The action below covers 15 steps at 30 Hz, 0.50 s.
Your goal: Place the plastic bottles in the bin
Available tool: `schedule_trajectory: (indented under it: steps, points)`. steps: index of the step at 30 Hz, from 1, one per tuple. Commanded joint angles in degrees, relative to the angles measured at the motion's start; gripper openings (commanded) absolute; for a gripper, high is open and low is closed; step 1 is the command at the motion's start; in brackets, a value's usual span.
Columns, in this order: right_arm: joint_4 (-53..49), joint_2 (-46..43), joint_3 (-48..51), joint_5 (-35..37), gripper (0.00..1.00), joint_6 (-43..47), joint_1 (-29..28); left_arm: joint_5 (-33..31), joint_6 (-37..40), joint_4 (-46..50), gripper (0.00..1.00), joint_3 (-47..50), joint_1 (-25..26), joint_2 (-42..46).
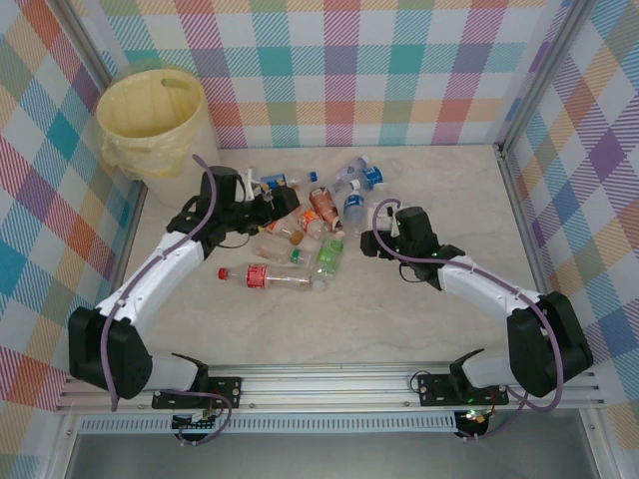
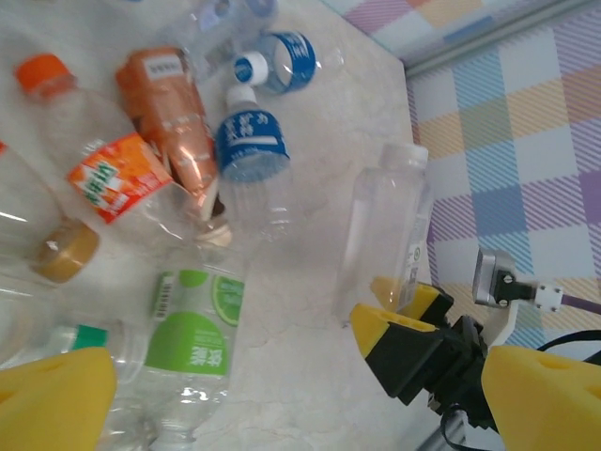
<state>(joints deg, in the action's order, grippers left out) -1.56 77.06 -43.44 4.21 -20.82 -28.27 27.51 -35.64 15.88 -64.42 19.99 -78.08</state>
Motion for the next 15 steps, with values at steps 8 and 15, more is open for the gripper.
schedule_trajectory:
  steps: [8, 15]
  points:
    - [6.95, 2.68, -6.56, -10.41, 0.56, 1.93, -7.55, 6.66, -2.97, -12.29, 1.0, 0.41, 5.22, -3.03]
    - [6.86, 6.3, -11.31, -15.26, 0.56, 2.01, -11.05, 7.21, -4.05, -15.83, 1.0, 1.01, 5.24, -3.33]
